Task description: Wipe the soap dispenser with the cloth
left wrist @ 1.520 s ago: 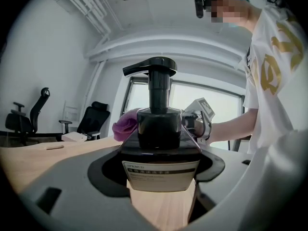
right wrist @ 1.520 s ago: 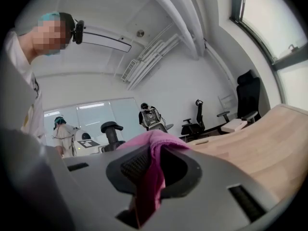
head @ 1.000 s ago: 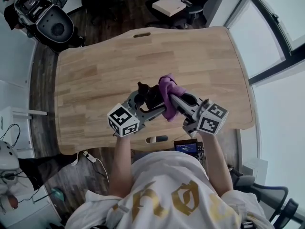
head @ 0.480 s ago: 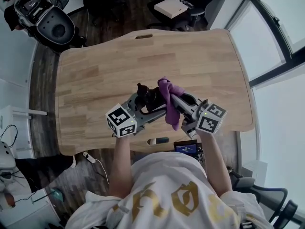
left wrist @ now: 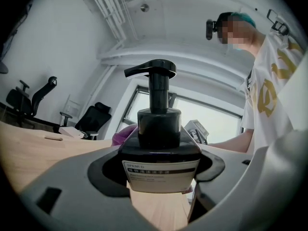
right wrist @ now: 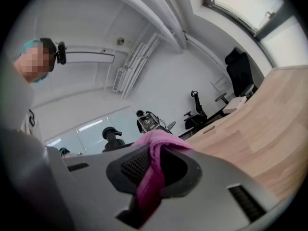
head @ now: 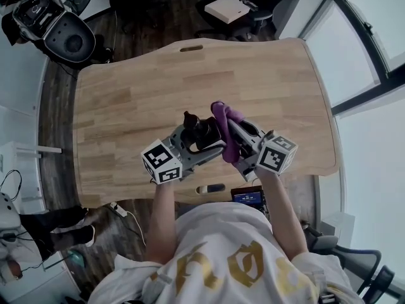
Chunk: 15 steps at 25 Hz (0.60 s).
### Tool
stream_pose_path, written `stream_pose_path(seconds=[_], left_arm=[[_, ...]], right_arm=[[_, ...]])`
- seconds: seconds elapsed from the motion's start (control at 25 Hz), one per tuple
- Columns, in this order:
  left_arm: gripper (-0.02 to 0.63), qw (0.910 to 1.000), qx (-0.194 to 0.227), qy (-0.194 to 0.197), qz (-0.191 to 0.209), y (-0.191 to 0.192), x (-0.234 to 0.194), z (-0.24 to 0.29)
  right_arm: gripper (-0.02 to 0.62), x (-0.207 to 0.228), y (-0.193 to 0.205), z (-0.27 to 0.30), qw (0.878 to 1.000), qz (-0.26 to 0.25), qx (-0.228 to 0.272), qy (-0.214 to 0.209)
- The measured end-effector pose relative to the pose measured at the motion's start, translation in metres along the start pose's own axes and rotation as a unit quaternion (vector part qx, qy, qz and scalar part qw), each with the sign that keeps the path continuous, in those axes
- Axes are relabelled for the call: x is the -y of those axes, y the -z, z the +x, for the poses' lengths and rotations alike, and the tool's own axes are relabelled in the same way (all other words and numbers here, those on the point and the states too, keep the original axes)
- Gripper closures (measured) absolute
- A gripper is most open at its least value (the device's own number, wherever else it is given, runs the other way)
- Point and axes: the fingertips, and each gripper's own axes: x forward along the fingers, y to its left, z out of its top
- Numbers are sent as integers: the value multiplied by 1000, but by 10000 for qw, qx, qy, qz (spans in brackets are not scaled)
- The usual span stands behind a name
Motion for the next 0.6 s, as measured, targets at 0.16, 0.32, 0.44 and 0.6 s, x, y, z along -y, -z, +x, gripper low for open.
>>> stream_pose_path(seconds=[0.16, 0.32, 0.44, 0.6], left_arm=[[250, 9997, 234, 84, -51, -7, -2, -1], [250, 9987, 482, 54, -182, -13, -6, -5], [250, 9971, 696, 15, -317, -19, -11, -8], [250, 9948, 947, -130, -362, -26, -18, -13]], right_arm=[[541, 6, -2, -1, 9958, 787, 440, -164], [541, 11, 3, -4, 9927, 1069, 556, -96], [541, 6, 1, -2, 9898, 1254, 667, -135], [543, 2, 3, 2, 9838, 1599, 760, -276]])
